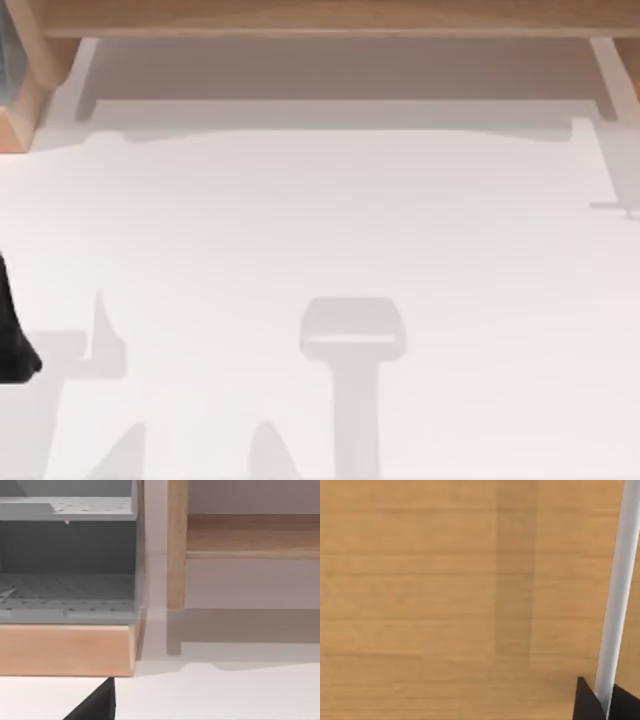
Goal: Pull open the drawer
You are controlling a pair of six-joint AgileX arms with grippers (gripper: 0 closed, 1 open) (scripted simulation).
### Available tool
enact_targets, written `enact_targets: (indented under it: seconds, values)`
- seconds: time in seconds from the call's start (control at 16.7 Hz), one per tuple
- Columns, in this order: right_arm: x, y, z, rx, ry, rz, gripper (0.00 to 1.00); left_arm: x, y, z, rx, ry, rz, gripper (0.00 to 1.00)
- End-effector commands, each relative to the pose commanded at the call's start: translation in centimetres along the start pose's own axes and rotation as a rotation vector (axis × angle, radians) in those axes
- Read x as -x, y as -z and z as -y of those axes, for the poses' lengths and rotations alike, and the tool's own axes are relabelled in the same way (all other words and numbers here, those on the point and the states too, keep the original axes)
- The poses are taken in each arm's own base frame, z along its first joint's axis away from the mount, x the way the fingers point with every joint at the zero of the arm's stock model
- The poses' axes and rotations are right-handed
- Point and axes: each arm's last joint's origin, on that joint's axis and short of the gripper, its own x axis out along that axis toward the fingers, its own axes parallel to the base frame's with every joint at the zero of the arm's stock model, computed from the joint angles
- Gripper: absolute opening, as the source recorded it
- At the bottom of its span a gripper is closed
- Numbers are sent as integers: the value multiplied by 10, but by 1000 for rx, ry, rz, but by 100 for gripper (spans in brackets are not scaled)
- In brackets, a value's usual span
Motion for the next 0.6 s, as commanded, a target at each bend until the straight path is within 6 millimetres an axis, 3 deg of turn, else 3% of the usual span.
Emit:
enact_targets:
  seconds: [0.42,0.6]
  values:
    - [56,0,-1,-3,-4,-1,0,0,0,0,0,0,0,100]
    - [62,0,-1,-1,-1,-1,0,0,0,0,0,0,0,100]
